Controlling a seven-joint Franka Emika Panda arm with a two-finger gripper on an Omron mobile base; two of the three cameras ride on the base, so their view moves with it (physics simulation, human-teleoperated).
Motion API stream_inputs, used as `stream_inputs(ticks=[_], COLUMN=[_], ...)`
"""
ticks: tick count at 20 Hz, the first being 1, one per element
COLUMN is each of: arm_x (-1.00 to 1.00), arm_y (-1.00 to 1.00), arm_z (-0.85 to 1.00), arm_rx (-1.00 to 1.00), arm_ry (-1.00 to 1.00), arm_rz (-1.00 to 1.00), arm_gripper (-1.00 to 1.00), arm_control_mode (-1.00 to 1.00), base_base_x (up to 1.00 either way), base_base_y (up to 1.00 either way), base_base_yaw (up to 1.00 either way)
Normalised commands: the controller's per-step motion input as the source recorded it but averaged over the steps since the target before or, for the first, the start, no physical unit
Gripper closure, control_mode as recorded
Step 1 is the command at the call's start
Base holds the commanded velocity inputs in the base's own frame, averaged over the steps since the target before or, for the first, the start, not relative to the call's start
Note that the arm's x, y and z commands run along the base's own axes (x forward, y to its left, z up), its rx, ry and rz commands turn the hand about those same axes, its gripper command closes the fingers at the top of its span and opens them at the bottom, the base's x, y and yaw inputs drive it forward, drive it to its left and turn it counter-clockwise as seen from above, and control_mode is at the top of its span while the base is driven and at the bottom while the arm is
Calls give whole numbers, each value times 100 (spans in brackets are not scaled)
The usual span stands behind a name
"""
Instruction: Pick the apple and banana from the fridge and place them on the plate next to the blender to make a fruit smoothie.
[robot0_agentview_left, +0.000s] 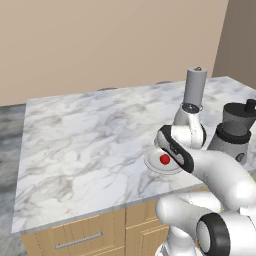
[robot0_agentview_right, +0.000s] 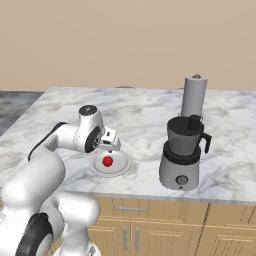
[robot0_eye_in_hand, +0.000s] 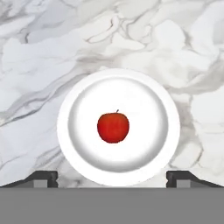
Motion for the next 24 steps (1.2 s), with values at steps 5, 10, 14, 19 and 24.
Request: stream_inputs(ticks=[5, 10, 14, 19, 24], arm_x=[-98, -74, -49, -29, 0], arm_y=[0, 7, 14, 1, 0], arm_z=[70, 66, 57, 13, 0], arm_rx=[0, 0, 0, 0, 0], arm_ry=[-15, -15, -16, -4, 0], arm_rz=[0, 0, 0, 4, 0], arm_gripper=[-100, -100, -100, -100, -100], arm_control_mode=[-100, -100, -100, 100, 100], base_base_x=[0, 0, 0, -25, -73], base_base_y=[0, 0, 0, 0, -1], base_base_yaw=[0, 0, 0, 10, 56])
